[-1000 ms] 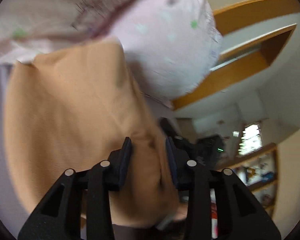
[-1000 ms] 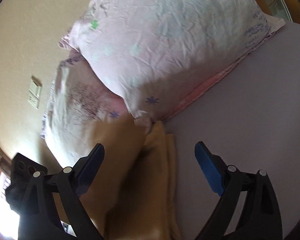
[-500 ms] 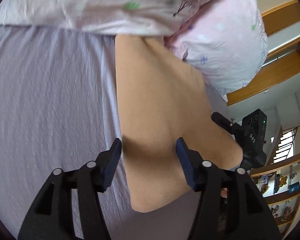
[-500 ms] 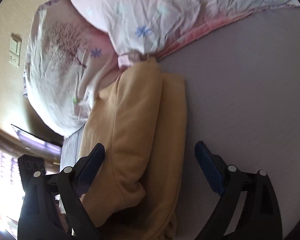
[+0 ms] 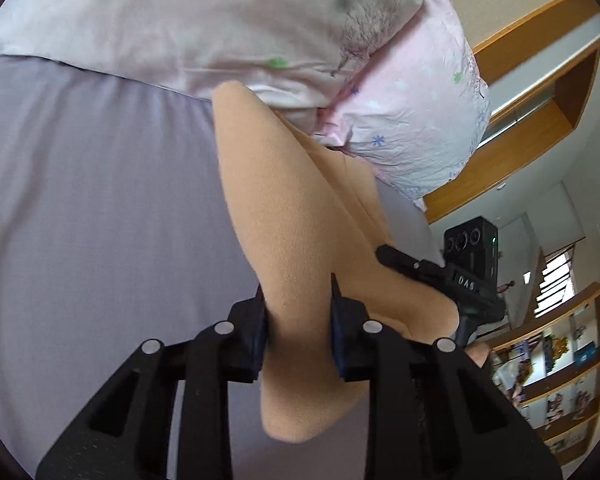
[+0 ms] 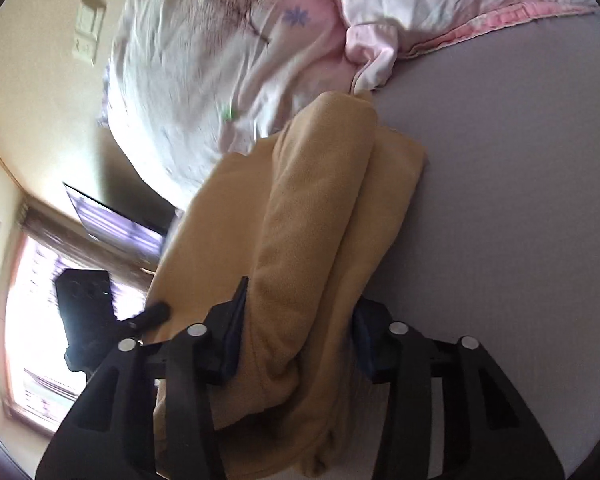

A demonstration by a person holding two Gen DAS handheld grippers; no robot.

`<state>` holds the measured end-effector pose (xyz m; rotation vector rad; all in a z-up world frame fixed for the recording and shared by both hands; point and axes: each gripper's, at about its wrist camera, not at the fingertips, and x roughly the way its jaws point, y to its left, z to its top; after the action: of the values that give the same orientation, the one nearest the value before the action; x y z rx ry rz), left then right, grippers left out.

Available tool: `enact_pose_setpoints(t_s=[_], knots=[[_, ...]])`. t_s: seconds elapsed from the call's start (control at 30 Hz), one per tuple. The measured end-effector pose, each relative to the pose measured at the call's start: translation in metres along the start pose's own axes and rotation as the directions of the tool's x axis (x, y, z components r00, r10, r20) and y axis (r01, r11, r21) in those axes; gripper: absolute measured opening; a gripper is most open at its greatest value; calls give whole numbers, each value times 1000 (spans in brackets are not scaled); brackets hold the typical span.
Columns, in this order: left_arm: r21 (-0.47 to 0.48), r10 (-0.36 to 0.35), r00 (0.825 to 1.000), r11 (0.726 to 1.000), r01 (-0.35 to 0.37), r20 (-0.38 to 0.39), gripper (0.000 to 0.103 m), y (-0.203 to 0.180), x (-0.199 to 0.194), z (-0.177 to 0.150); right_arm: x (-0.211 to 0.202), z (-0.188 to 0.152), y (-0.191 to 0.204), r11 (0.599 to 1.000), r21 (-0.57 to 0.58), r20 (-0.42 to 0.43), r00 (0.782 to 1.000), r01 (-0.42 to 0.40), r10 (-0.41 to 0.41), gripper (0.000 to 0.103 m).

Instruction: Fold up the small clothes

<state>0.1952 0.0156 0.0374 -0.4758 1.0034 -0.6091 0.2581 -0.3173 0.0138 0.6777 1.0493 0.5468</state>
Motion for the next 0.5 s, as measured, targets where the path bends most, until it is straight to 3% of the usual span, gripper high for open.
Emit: enact_pose_setpoints(t_s=[0.07,0.13,0.2,0.27,0.3,0.37,0.5], knots=[[47,88,994,995,-91,61,27,2,-25,-10,-26,3,7,996,-6,132,987,93,-92,65],[99,111,989,988,-121,102,29,-6,-42,-18,-47,8,8,997,18,236,969,76,-78,66],[153,51,993,986,-67,108,36,-25,-48,-25,-48,16,8,997,45,224,971,68,-77,66],[216,7,996,976,-25,84,44,-47,-36,-32,-33,23,11,992,46,164,978,120,-126,64],[237,0,998,971,-16,64,44,-54,-27,-34,-24,26,12,990,38,133,981,135,-139,59],[271,20,1000,962,-23,12,44,-66,-1,-40,-1,35,13,989,21,82,985,147,-149,6],[302,96,990,951,-61,-103,41,-66,40,-56,-6,43,0,980,78,145,970,184,-194,6]])
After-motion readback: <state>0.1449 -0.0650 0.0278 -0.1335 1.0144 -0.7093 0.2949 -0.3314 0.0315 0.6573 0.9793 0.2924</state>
